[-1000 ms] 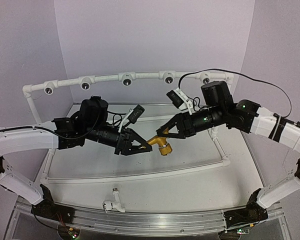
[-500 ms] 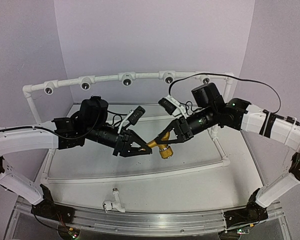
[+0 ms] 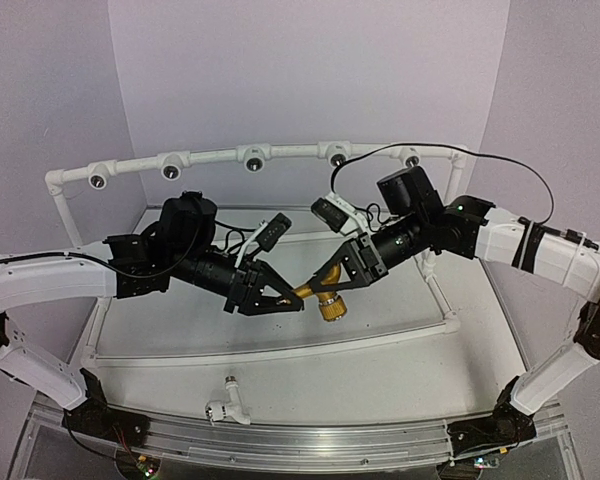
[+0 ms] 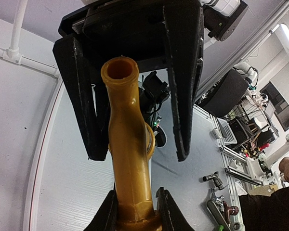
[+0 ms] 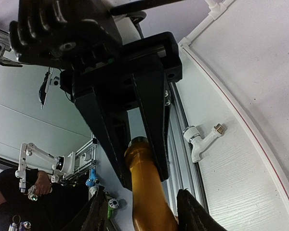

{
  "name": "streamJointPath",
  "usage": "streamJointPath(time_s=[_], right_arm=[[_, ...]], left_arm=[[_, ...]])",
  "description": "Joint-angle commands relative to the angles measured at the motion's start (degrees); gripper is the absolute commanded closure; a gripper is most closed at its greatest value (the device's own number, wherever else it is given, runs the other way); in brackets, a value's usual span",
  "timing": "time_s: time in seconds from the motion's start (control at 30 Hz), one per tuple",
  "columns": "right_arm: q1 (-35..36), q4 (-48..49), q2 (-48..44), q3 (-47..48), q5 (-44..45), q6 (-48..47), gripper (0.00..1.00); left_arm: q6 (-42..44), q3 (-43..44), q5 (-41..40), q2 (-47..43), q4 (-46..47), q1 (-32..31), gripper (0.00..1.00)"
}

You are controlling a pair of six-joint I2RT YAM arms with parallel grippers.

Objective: Install the water faucets
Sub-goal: Pass from the left arm to the right, then hold the pipeline at the center of the board.

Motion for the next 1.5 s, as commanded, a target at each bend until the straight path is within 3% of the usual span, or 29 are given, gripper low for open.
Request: streamJointPath(time_s=[0.0,0.2,0.33,0.37,0.5,0.53,0.6,0.67,0.73,0.8,0.97,1.2,1.33,1.47], right_arm=[[1.11,0.9,0.77,1.92,-4.4,-1.61,0.51],[1.77,-0.01,0.92,1.79,-4.31,-3.75,0.52],[2.15,-0.37,0.45,1.72,-2.72,-4.98,0.96],[2.3,-0.43,0.21,1.58,-1.93,-5.16,1.0],[2.68,0.23,-2.48,0.08,5.67,-4.23,1.0],[2.68,0.57,-3.44,-0.01,8.75,-3.29,1.0],[2.75,0.57,-6.3,-0.82,15.86,-1.92,1.0],[2.73,-2.1,-10.2,-1.55,27.86,-2.27,1.0],[2.75,-7.4,-13.5,-1.15,41.87,-4.64,1.0],[2.83,-13.09,-16.21,-0.16,56.07,-8.88,1.0],[3.95,-21.1,-19.53,2.35,88.65,-21.91,1.0],[4.12,-17.97,-15.74,8.47,103.03,-42.57,1.0],[4.23,-12.12,-14.42,7.46,106.25,-53.38,1.0],[4.19,-8.27,-14.83,4.25,107.72,-57.79,1.0]], left_arm=[[0.46,3.12,-2.15,-0.43,2.87,0.42,1.0],[0.19,3.02,-2.37,-0.43,2.87,0.5,1.0],[0.01,2.92,-2.68,-0.37,2.87,0.55,1.0],[-0.11,2.93,-2.74,-0.32,2.87,0.56,1.0],[-1.56,2.91,-4.24,-0.23,2.87,1.09,0.98],[-2.42,2.72,-5.57,-0.39,2.87,1.69,0.87],[-4.25,0.94,-8.16,-2.15,2.87,3.62,0.49],[-5.56,-1.06,-12.25,-4.77,2.87,4.95,0.21],[-6.14,-3.31,-16.28,-7.22,2.87,6.18,0.07],[-6.32,-4.58,-19.75,-8.36,1.14,6.31,0.07],[-8.51,-4.71,-24.73,-3.45,0.1,4.66,0.17],[-3.95,2.02,-29.08,14.98,0.28,-2.16,0.17],[2.16,11.14,-31.74,25.84,-3.81,-6.47,0.17],[8.06,19.46,-34.74,34.82,-8.39,-9.66,0.17]])
